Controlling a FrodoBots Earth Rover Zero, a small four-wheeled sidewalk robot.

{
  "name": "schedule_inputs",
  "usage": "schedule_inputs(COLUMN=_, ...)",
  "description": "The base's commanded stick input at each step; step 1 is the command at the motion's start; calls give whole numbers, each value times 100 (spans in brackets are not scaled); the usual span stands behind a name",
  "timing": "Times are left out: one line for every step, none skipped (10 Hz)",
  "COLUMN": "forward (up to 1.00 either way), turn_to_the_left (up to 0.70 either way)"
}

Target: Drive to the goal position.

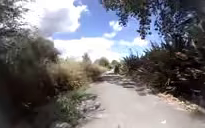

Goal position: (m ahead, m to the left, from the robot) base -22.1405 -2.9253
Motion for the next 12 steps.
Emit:
schedule_inputs(forward=100, turn_to_the_left=-8)
schedule_inputs(forward=100, turn_to_the_left=-8)
schedule_inputs(forward=100, turn_to_the_left=-8)
schedule_inputs(forward=100, turn_to_the_left=-8)
schedule_inputs(forward=100, turn_to_the_left=-7)
schedule_inputs(forward=100, turn_to_the_left=-7)
schedule_inputs(forward=100, turn_to_the_left=-6)
schedule_inputs(forward=100, turn_to_the_left=-5)
schedule_inputs(forward=100, turn_to_the_left=-4)
schedule_inputs(forward=100, turn_to_the_left=-3)
schedule_inputs(forward=100, turn_to_the_left=-3)
schedule_inputs(forward=100, turn_to_the_left=-2)
